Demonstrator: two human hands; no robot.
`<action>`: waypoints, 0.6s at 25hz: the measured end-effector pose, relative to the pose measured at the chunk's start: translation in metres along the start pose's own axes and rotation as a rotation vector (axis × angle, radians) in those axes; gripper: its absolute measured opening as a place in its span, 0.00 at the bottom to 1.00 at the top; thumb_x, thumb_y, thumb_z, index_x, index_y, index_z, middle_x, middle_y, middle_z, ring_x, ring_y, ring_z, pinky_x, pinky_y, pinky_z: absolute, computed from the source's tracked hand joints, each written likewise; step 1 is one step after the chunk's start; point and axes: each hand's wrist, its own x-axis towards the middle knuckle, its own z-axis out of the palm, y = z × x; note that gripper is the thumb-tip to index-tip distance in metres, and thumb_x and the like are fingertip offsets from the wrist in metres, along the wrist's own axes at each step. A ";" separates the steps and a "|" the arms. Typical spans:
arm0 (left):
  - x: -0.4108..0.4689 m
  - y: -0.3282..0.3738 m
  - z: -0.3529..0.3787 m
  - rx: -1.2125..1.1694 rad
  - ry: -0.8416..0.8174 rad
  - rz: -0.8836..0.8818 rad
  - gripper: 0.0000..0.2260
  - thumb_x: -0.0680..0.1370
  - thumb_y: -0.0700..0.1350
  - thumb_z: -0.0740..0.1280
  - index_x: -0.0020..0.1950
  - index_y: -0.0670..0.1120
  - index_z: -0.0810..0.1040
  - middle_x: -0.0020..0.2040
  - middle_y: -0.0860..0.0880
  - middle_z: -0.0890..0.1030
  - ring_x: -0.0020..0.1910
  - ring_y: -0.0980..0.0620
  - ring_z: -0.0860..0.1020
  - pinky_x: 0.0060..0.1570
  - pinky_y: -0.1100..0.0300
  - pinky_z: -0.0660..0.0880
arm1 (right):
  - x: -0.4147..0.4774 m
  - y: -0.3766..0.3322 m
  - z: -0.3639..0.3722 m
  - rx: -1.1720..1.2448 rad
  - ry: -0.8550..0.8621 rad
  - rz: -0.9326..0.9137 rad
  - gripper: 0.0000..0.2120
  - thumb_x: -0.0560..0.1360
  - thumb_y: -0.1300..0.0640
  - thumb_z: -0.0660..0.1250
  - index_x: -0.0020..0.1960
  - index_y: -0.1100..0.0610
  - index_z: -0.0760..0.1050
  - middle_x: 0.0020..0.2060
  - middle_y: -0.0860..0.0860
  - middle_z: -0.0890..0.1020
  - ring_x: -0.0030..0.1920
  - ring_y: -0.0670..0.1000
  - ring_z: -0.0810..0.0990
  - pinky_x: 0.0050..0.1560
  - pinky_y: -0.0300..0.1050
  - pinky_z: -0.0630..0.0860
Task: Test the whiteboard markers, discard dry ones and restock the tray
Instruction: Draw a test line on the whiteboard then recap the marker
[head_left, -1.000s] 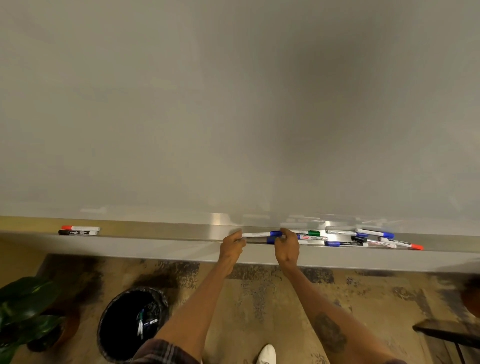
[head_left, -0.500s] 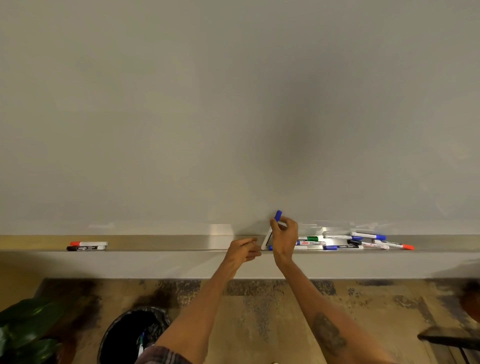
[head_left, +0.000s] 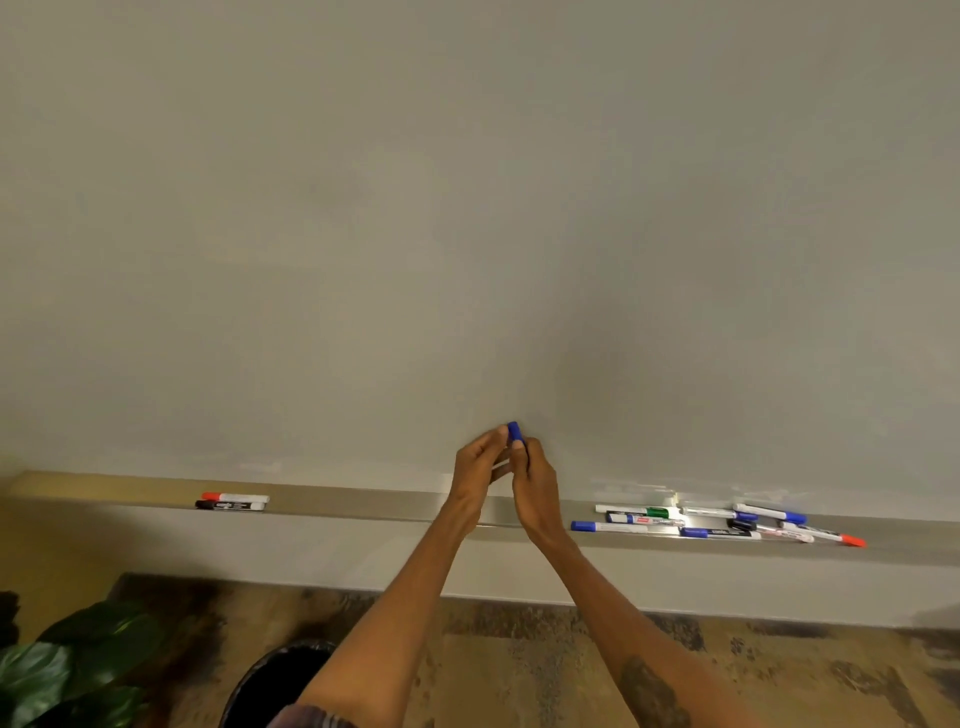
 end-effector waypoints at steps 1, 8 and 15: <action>-0.002 0.009 -0.004 0.001 0.003 0.037 0.14 0.81 0.49 0.65 0.64 0.45 0.80 0.56 0.49 0.85 0.57 0.52 0.83 0.56 0.58 0.79 | 0.000 -0.010 0.005 -0.006 -0.021 -0.022 0.16 0.84 0.51 0.52 0.64 0.56 0.73 0.51 0.46 0.80 0.50 0.41 0.79 0.54 0.37 0.74; -0.017 0.065 -0.028 -0.033 0.043 0.249 0.13 0.83 0.46 0.62 0.61 0.43 0.82 0.56 0.47 0.85 0.58 0.51 0.82 0.58 0.58 0.79 | 0.006 -0.069 0.037 -0.144 -0.110 -0.173 0.18 0.85 0.52 0.51 0.73 0.53 0.67 0.62 0.45 0.77 0.59 0.43 0.77 0.64 0.40 0.73; -0.022 0.117 -0.036 -0.018 0.077 0.381 0.13 0.84 0.43 0.61 0.54 0.40 0.83 0.51 0.43 0.85 0.51 0.50 0.82 0.55 0.55 0.78 | 0.014 -0.127 0.046 -0.300 0.003 -0.359 0.17 0.85 0.52 0.52 0.71 0.53 0.69 0.42 0.46 0.80 0.37 0.43 0.77 0.43 0.42 0.76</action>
